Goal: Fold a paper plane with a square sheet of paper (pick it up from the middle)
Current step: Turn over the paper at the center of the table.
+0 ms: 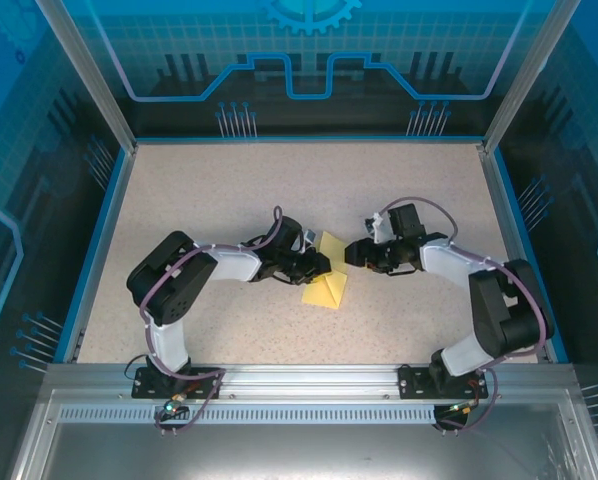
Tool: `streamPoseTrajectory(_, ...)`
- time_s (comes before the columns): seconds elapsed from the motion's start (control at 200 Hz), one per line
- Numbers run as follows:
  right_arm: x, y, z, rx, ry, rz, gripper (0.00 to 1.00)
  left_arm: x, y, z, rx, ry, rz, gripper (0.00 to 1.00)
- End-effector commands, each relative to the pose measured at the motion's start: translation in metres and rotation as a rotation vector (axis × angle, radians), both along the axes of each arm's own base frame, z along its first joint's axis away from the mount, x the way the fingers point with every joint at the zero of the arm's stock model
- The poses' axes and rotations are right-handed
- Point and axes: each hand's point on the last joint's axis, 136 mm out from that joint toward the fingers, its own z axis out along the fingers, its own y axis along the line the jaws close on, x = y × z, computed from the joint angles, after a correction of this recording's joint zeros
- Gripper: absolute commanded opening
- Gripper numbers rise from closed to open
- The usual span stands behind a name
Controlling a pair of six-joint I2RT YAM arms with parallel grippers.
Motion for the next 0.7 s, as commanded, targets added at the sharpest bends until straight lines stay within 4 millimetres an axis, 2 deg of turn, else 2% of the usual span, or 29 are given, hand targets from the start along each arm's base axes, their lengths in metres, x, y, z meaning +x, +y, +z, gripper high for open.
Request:
streamPoseTrajectory(0.0,-0.005,-0.017,0.004,-0.039,0.005,-0.055,0.61,0.003,-0.009,0.007,-0.024,-0.084,-0.071,0.14)
streamPoseTrajectory(0.15,-0.006,-0.034,0.02,-0.1,-0.042,-0.116,0.73,0.003,-0.002,0.016,0.039,-0.144,-0.103,0.06)
streamPoseTrajectory(0.27,-0.009,-0.047,0.035,-0.153,-0.085,-0.157,0.78,0.005,0.015,0.033,0.176,-0.192,-0.118,0.04)
streamPoseTrajectory(0.36,-0.011,-0.057,0.047,-0.189,-0.133,-0.194,0.85,0.005,0.038,0.053,0.325,-0.246,-0.119,0.04)
streamPoseTrajectory(0.445,-0.014,-0.067,0.055,-0.219,-0.175,-0.234,0.91,0.006,0.067,0.071,0.503,-0.286,-0.108,0.04)
streamPoseTrajectory(0.555,-0.016,-0.081,0.063,-0.265,-0.205,-0.3,0.94,0.01,0.104,0.094,0.719,-0.334,-0.074,0.04)
streamPoseTrajectory(0.695,-0.019,-0.09,0.065,-0.291,-0.205,-0.339,0.95,0.018,0.151,0.113,1.028,-0.385,-0.015,0.05)
